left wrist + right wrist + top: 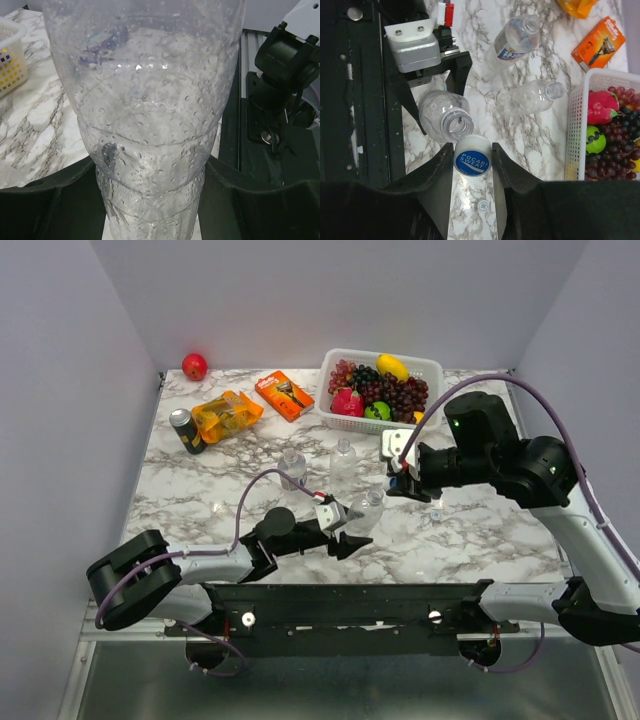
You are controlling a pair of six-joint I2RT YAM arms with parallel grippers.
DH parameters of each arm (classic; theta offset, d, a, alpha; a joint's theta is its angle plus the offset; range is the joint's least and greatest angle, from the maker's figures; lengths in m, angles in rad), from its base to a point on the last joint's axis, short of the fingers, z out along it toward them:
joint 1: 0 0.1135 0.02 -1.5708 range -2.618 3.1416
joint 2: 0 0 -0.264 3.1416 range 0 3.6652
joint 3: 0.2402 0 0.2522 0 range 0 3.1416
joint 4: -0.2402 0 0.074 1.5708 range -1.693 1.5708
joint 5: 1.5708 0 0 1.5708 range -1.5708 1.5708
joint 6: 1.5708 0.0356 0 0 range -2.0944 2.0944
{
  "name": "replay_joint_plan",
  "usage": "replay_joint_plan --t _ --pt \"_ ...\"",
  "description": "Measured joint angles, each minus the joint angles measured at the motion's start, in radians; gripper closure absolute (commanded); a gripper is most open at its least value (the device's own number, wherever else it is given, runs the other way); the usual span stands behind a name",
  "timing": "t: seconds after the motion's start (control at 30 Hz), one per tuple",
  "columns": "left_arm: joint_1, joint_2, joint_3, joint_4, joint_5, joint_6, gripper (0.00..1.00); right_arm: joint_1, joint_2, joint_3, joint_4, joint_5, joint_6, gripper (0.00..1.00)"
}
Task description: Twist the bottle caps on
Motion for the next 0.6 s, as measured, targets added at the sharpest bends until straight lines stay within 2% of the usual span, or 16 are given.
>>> replay_joint_plan --t 0.17,0.6 --pt "-0.003 0.004 -0.016 0.063 -0.025 0.002 1.00 0.000 0.014 0.000 -0.048 -0.072 -0.068 0.86" --pt "-0.003 0.006 -0.016 0.058 -0.042 0.062 1.00 0.002 0.110 0.040 -0.072 -0.114 -0.118 0.86"
